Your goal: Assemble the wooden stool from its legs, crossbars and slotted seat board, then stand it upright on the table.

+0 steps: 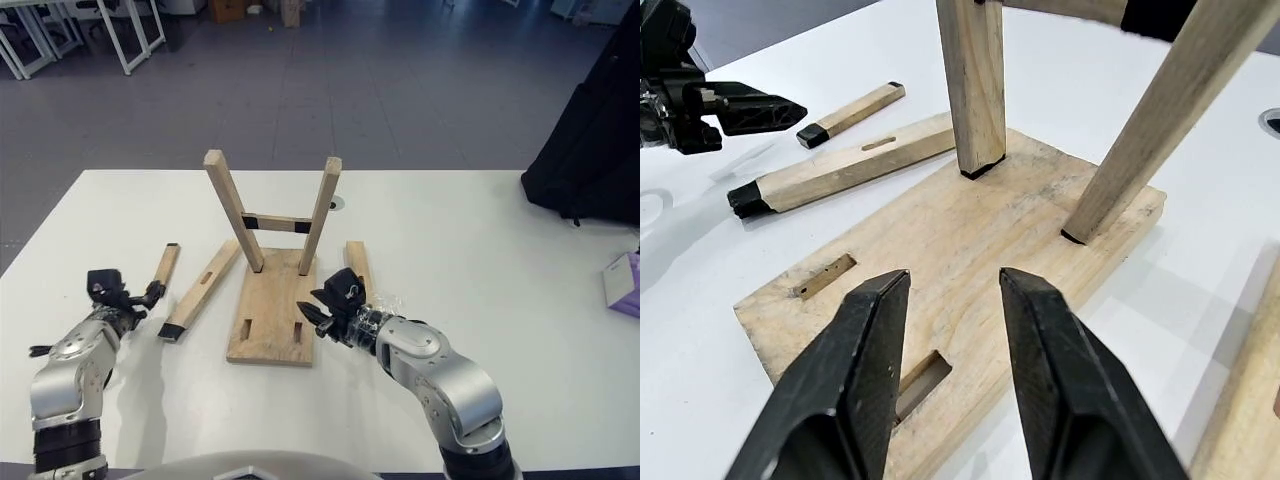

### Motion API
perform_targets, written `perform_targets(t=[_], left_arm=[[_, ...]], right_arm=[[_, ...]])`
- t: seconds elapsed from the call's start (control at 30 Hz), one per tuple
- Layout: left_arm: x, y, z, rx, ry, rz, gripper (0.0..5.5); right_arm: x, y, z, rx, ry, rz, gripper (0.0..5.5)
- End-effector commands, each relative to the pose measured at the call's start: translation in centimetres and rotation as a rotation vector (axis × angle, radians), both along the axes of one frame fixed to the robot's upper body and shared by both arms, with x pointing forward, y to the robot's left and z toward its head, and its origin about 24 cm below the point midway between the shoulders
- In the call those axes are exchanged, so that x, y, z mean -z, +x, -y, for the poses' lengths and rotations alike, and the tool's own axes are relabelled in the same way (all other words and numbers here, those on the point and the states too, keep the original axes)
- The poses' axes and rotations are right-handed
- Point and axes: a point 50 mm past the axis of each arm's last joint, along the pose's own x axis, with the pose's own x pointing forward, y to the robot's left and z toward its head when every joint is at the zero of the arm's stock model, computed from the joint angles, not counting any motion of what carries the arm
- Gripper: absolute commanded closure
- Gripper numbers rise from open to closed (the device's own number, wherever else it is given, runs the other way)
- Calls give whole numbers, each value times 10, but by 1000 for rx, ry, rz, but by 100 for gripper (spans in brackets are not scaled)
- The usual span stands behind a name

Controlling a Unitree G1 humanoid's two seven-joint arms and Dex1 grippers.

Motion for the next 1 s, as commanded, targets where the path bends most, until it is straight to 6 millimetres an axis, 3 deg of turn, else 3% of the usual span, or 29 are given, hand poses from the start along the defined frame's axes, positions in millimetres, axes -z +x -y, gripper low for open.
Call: perform_targets(t=[0.03, 0.2, 0.33, 0.47, 0.53, 0.77, 0.87, 1.0], left_arm=[[14, -10, 8, -8, -72, -76, 181], [35, -15, 12, 86, -119, -177, 181], [49, -2, -1, 100, -100, -212, 181], [59, 7, 3, 144, -123, -225, 243], [69, 2, 10, 159, -156, -254, 267], [120, -47, 10, 124, -199, -418, 377], [126, -52, 12, 112, -226, -419, 416], [119, -50, 12, 75, -274, -353, 417]], right_arm=[[-5, 2, -2, 6, 5, 3, 388], [-6, 3, -3, -8, 2, 0, 388], [-9, 6, -3, -19, -3, 5, 388], [-11, 8, -5, -41, -4, 4, 388], [-13, 10, -3, -36, -8, 1, 388], [-15, 16, 3, 10, -19, 0, 388], [-20, 24, 4, 38, -10, 20, 388], [-23, 31, 9, 81, -5, 19, 388]])
